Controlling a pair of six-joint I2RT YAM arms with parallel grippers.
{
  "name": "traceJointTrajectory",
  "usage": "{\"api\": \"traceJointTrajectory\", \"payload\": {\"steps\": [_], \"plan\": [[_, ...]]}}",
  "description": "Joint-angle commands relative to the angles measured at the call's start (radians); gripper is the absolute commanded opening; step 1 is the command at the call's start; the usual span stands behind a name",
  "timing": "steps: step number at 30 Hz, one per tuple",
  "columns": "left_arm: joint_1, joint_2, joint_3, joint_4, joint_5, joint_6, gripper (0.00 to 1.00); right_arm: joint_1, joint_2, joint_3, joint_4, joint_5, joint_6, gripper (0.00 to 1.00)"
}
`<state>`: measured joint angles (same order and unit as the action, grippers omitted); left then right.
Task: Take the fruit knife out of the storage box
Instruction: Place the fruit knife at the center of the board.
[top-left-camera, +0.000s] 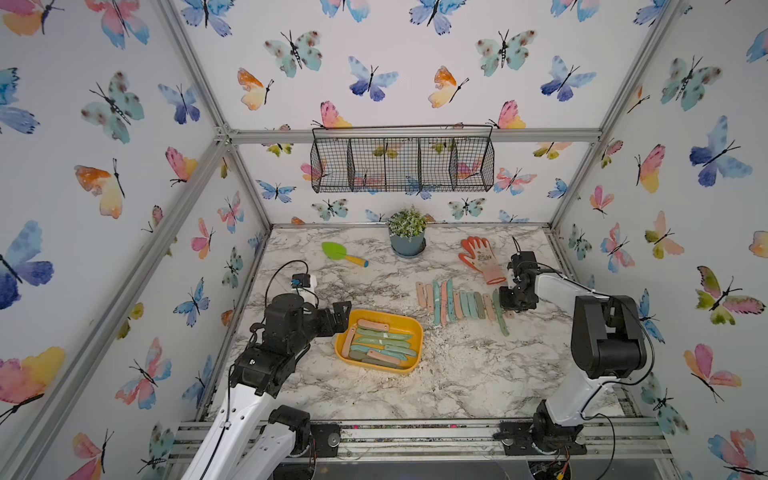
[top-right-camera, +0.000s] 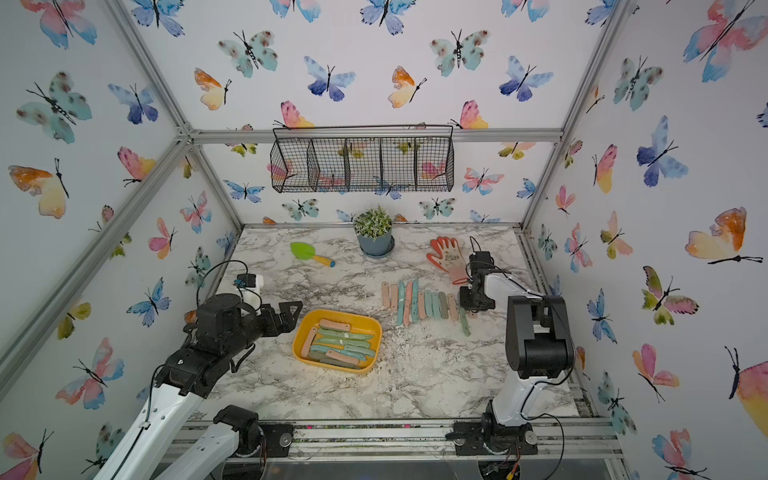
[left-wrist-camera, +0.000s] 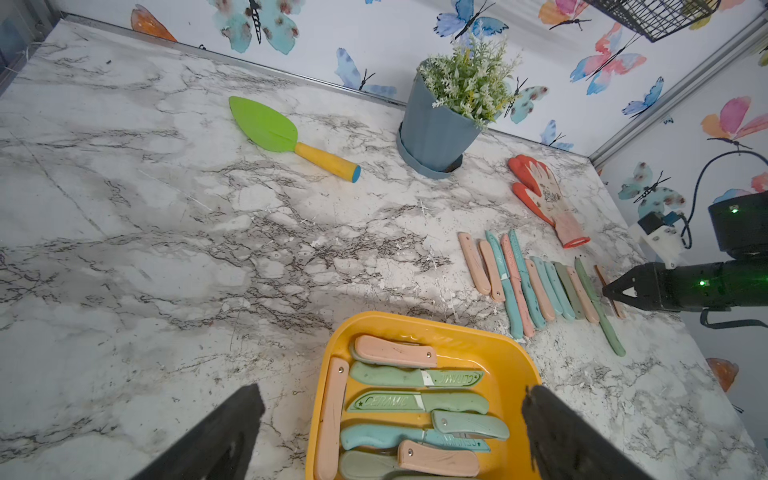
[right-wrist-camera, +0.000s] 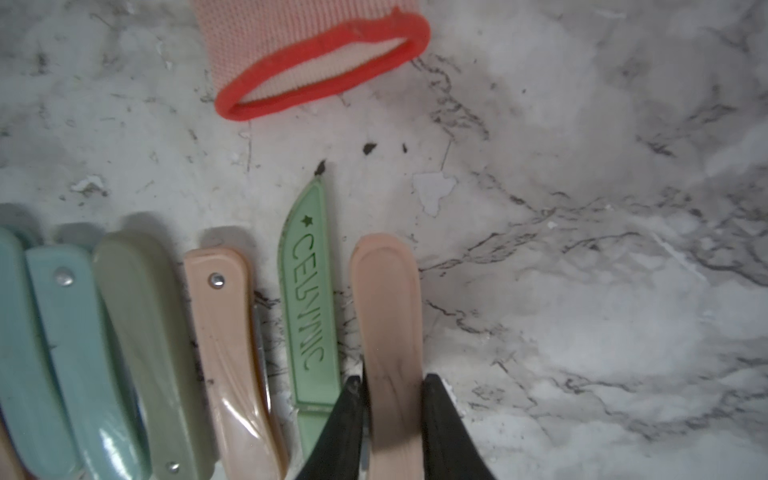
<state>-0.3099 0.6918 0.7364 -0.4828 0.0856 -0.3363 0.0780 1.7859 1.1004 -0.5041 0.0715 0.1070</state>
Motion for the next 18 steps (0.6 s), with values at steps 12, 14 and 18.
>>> {"api": "traceJointTrajectory", "payload": {"steps": [12,14,18], "plan": [[-0.005,-0.008,-0.007,-0.002,-0.024,0.009,0.98,-0.007,0.053,0.021,0.012,0.0,-0.029,0.26],[-0.005,-0.008,-0.006,-0.002,-0.024,0.008,0.98,-0.007,0.057,0.021,0.013,0.002,-0.03,0.26],[-0.004,-0.005,-0.006,-0.002,-0.024,0.008,0.98,-0.009,0.061,0.021,0.014,0.005,-0.035,0.27]]}}
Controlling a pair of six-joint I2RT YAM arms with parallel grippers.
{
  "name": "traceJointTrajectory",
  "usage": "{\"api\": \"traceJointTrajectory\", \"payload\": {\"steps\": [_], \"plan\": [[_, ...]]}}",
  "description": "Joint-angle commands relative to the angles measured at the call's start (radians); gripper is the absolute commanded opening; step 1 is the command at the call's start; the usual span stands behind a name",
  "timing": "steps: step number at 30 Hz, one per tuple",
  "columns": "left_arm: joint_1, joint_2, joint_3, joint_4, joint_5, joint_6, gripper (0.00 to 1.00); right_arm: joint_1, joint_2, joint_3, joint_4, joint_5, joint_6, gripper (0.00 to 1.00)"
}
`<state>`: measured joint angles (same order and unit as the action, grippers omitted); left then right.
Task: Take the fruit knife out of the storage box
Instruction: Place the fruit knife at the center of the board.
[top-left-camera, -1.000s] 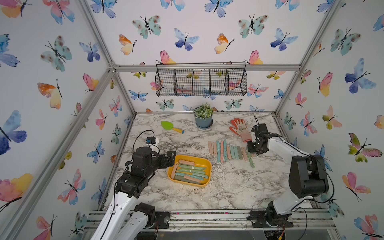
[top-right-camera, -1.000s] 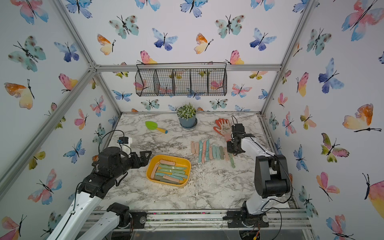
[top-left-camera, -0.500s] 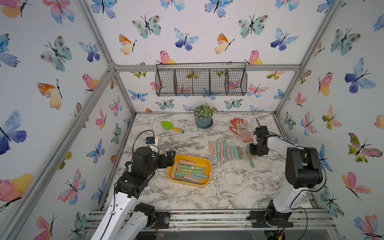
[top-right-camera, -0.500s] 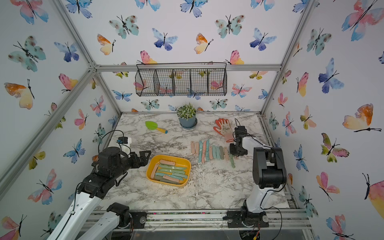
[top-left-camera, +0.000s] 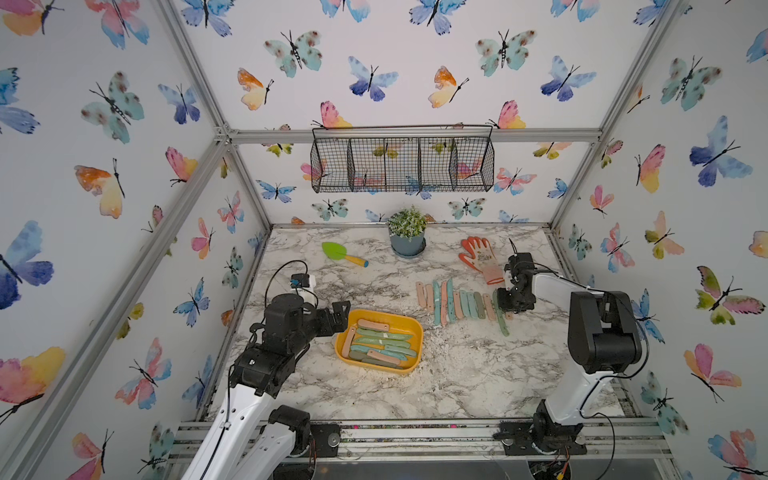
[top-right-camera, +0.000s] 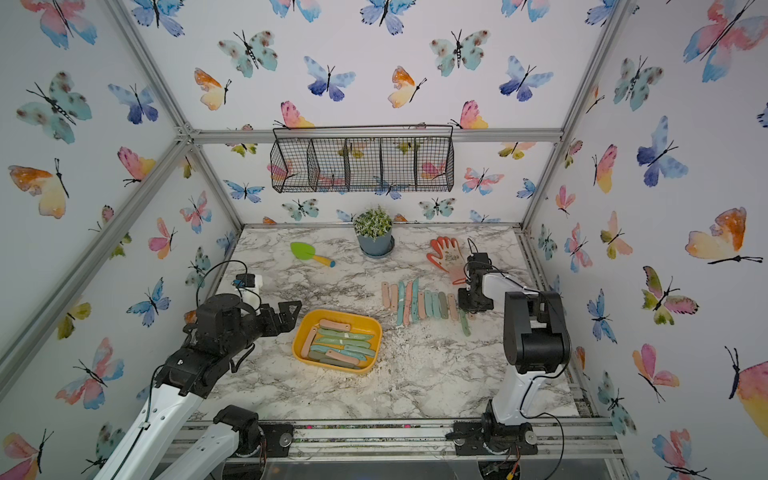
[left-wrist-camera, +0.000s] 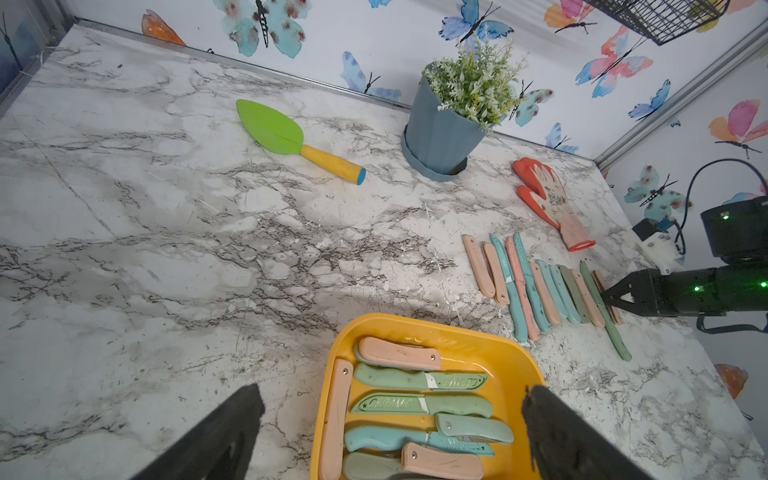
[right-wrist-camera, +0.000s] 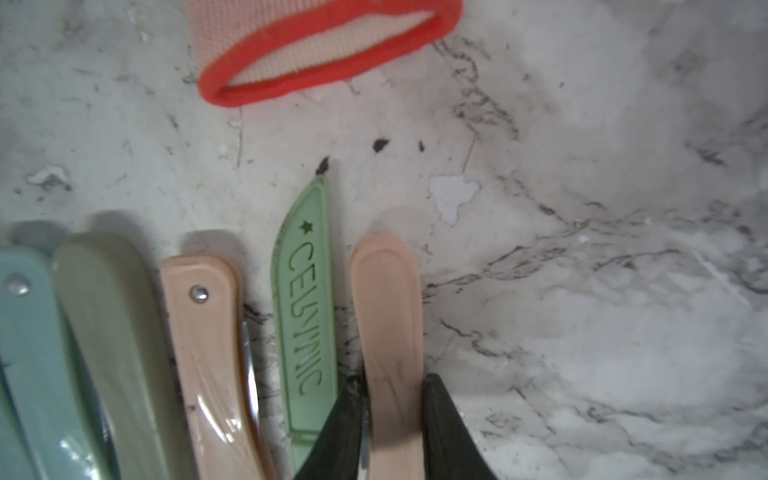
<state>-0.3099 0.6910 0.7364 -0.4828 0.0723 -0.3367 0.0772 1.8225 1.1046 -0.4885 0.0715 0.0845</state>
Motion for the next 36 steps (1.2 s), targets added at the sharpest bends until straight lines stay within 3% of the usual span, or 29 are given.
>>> {"api": "traceJointTrajectory", "payload": {"steps": [1,28,33,36], "plan": [[-0.004,-0.003,-0.006,-0.001,-0.011,0.008,0.99,-0.008,0.025,0.017,-0.002,0.005,-0.013,0.27],[-0.004,-0.001,-0.005,-0.004,-0.014,0.008,0.99,-0.008,-0.112,0.052,-0.052,-0.029,-0.006,0.35],[-0.003,-0.008,-0.002,-0.007,-0.035,0.007,0.99,0.008,-0.259,-0.004,0.048,-0.225,-0.073,0.37],[-0.003,-0.016,0.0,-0.014,-0.073,0.001,0.98,0.054,-0.379,-0.065,0.123,-0.267,-0.077,0.4]]}}
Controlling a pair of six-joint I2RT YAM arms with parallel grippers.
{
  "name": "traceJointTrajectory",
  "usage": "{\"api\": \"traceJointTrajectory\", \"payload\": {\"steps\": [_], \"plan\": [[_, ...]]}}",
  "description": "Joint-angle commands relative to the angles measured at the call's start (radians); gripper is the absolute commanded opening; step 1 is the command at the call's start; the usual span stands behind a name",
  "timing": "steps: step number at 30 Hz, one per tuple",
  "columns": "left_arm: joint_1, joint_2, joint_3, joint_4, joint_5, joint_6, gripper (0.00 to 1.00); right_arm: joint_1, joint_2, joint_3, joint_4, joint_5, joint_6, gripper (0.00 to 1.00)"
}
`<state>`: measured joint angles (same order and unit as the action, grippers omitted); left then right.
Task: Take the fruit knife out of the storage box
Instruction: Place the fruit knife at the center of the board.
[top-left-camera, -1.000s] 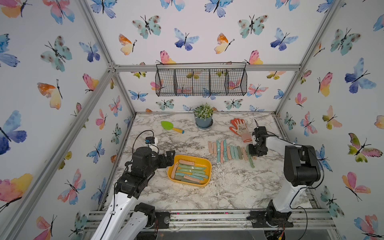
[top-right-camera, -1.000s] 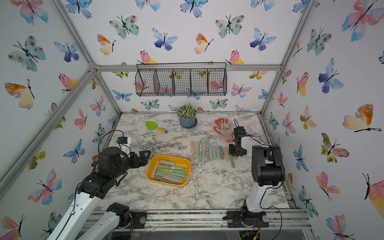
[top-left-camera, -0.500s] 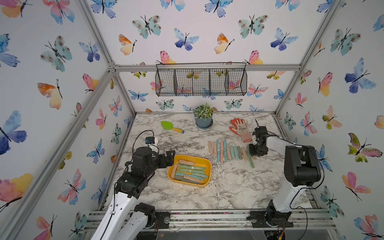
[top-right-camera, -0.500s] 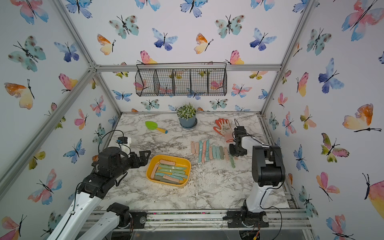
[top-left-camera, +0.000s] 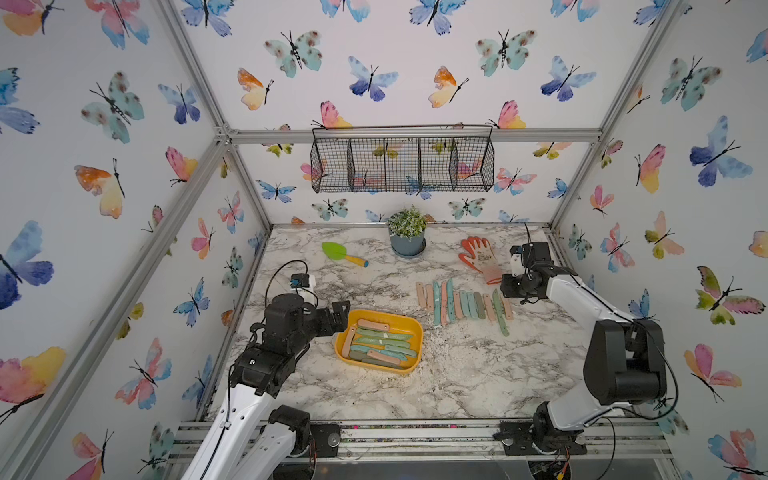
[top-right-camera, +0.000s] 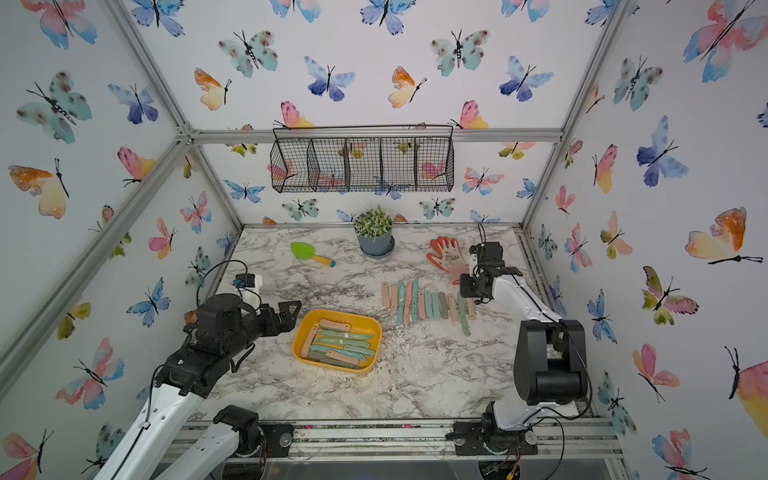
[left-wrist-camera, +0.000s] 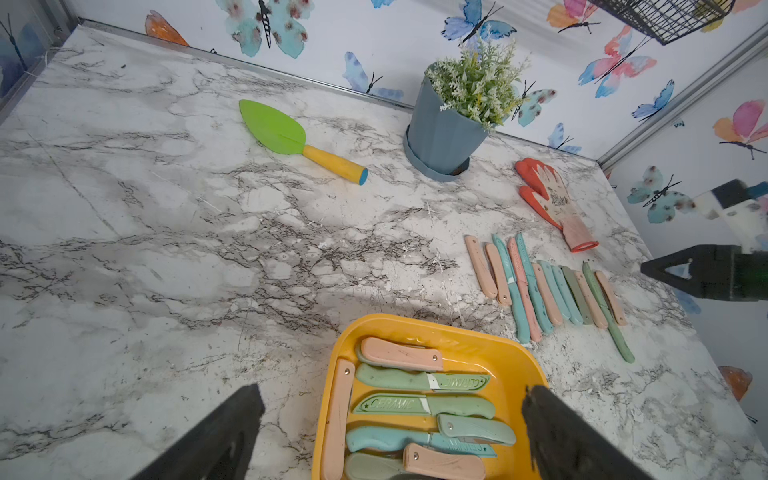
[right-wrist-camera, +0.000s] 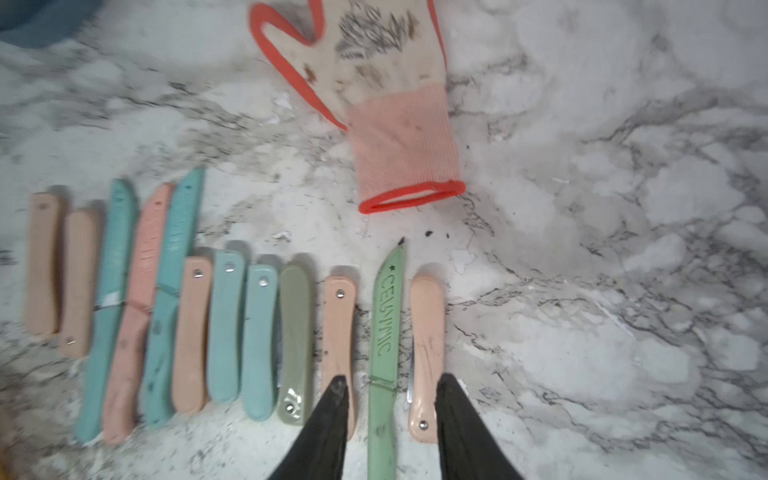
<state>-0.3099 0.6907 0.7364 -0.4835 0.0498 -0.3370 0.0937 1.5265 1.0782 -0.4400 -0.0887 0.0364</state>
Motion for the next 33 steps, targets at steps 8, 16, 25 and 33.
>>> {"api": "traceJointTrajectory", "payload": {"steps": [8,16,25,33], "plan": [[0.0,0.009,0.014,-0.058,-0.223,-0.042,0.98,0.281,-0.243,-0.07,0.172,-0.174,-0.054,0.45],[0.021,-0.03,0.017,-0.078,-0.334,-0.076,0.98,0.606,-0.18,-0.017,0.245,-0.149,-0.083,0.57],[0.039,-0.108,-0.014,-0.055,-0.456,-0.093,0.98,0.874,0.077,0.142,0.144,-0.093,-0.159,0.59],[0.046,-0.088,-0.009,-0.059,-0.429,-0.083,0.98,0.966,0.409,0.421,-0.179,0.003,-0.198,0.55]]}}
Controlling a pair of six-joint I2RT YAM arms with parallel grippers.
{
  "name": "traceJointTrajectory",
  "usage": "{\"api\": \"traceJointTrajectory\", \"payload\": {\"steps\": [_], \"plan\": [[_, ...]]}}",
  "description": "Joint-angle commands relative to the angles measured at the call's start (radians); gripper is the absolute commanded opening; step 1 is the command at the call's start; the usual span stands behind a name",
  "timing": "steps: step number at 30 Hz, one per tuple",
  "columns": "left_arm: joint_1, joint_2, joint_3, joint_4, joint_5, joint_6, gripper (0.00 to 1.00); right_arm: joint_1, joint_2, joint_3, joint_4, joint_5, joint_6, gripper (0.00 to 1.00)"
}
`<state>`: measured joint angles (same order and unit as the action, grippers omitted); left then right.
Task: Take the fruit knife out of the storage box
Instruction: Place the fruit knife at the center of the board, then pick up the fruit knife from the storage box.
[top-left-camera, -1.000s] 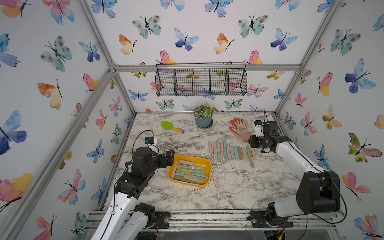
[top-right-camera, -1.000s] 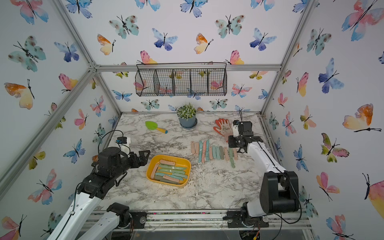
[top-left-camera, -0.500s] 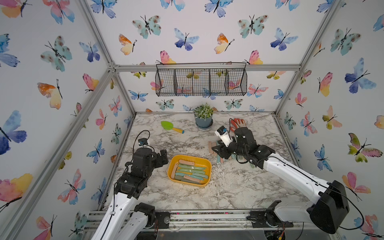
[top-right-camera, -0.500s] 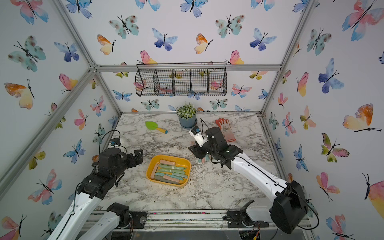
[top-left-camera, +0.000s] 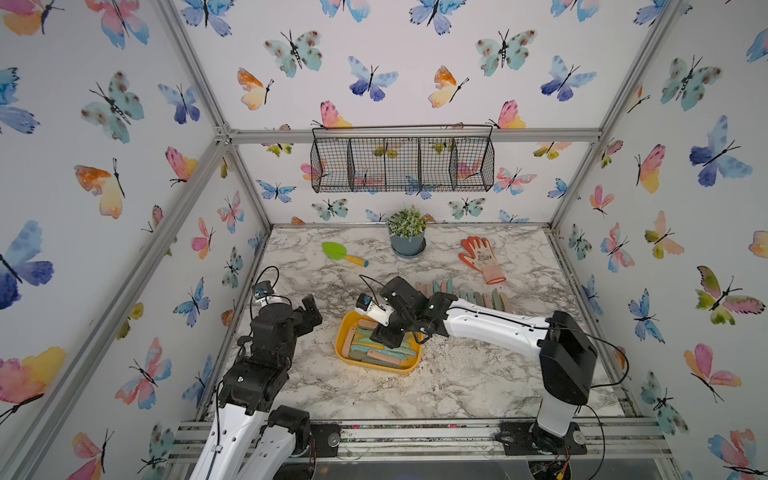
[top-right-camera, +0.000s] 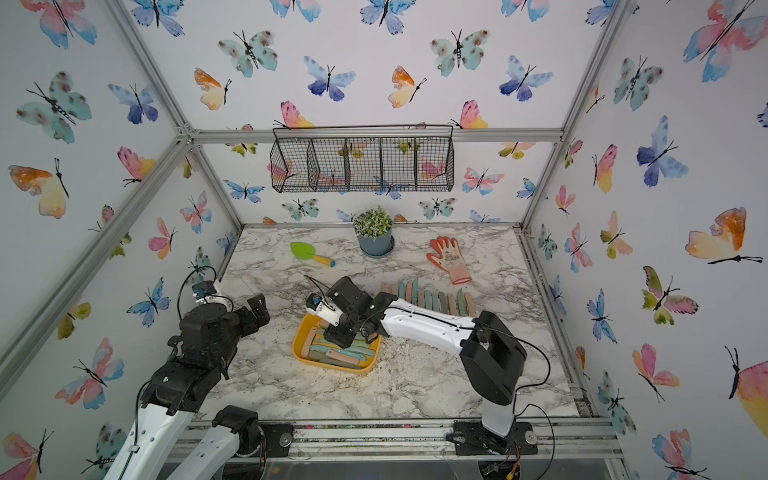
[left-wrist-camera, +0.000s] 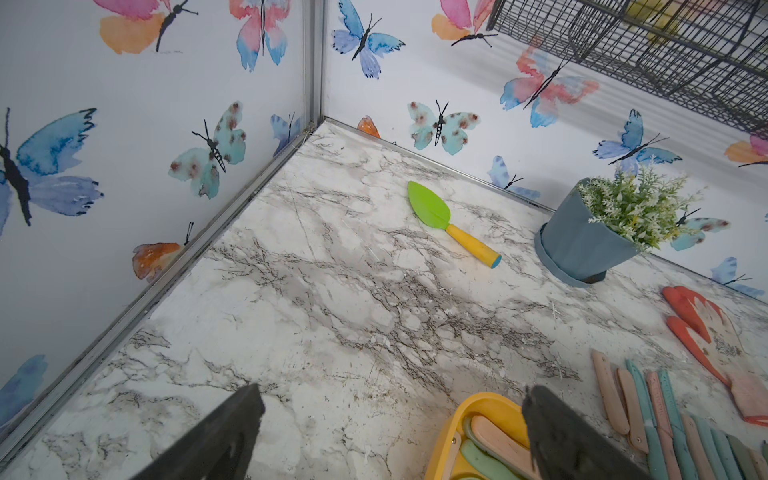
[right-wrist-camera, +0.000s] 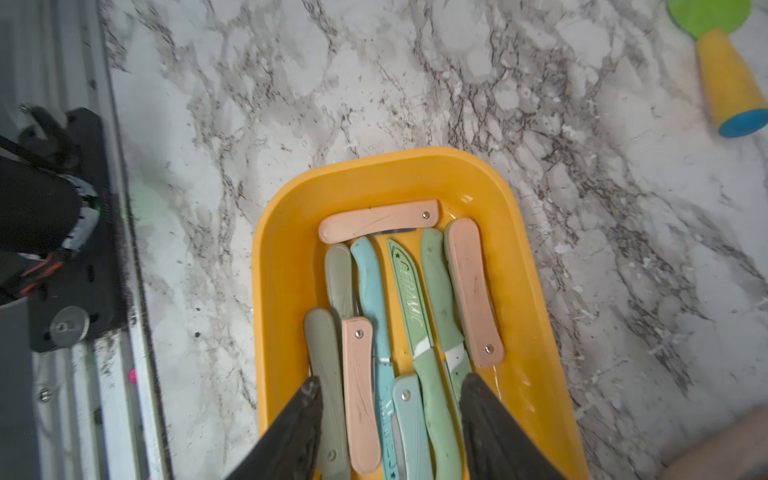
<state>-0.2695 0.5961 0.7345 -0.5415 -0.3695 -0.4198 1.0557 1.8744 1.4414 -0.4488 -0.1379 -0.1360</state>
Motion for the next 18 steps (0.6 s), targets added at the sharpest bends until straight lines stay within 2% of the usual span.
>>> {"api": "traceJointTrajectory", "payload": {"steps": [1,9,18], "plan": [[0.008,0.007,-0.006,-0.001,-0.009,0.001,0.99,0.007,0.084,0.071,-0.184,0.044,-0.031,0.55],[0.009,0.0,-0.009,0.0,-0.005,0.001,0.99,0.009,0.16,0.108,-0.247,-0.031,-0.112,0.57],[0.01,0.004,-0.007,0.0,0.003,0.003,0.99,0.016,0.187,0.133,-0.31,-0.048,-0.192,0.67]]}}
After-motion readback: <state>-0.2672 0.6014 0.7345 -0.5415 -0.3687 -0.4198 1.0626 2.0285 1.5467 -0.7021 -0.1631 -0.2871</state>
